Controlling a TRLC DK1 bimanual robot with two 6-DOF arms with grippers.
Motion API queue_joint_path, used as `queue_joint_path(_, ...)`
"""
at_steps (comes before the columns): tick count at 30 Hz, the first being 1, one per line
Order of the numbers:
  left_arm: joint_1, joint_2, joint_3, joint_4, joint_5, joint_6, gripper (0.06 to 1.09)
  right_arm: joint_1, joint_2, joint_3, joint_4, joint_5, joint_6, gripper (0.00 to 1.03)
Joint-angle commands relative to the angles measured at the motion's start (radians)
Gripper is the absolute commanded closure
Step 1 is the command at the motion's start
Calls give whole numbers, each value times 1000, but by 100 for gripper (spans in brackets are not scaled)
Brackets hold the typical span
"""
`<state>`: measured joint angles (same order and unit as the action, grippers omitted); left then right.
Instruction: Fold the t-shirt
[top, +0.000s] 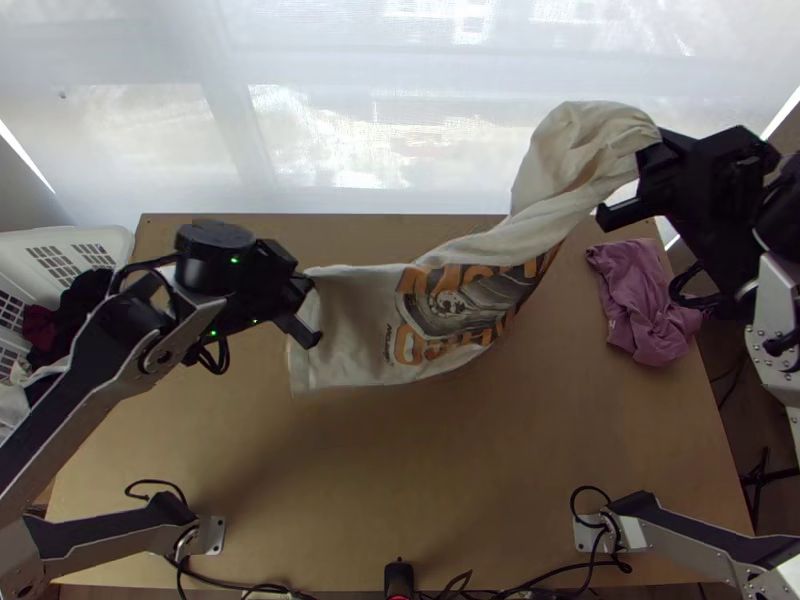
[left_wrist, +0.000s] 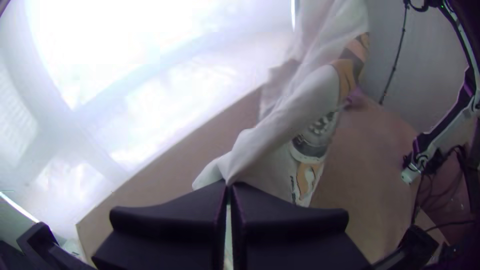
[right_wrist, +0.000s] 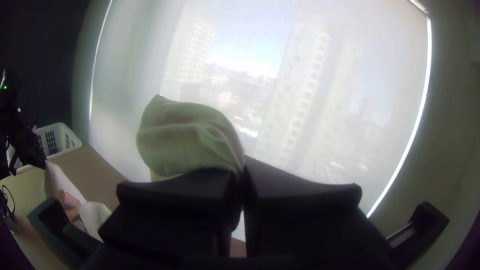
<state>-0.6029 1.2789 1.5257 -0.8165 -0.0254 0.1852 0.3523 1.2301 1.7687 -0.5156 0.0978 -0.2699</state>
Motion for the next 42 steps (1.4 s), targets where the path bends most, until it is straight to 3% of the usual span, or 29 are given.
queue_joint_path(1,63,-112,51,126,-188,68,105,-22,-61,61,-6,26,-3,100)
queue_joint_path(6,75,-181,37,249,-317,128,105,-33,-115,58,-34,36,-2,100)
queue_joint_path(14,135,-293,-10,413,-393,177,105,-38,-210,29,-80,36,-2,100)
queue_joint_path(18,126,-359,-42,415,-392,177,105,-30,-250,26,-112,34,11,100)
queue_joint_path(32,8,-561,-228,188,-369,137,105,-7,-319,9,-268,26,98,100)
queue_joint_path(42,12,-418,-214,306,-367,143,105,54,-187,9,-244,3,103,100)
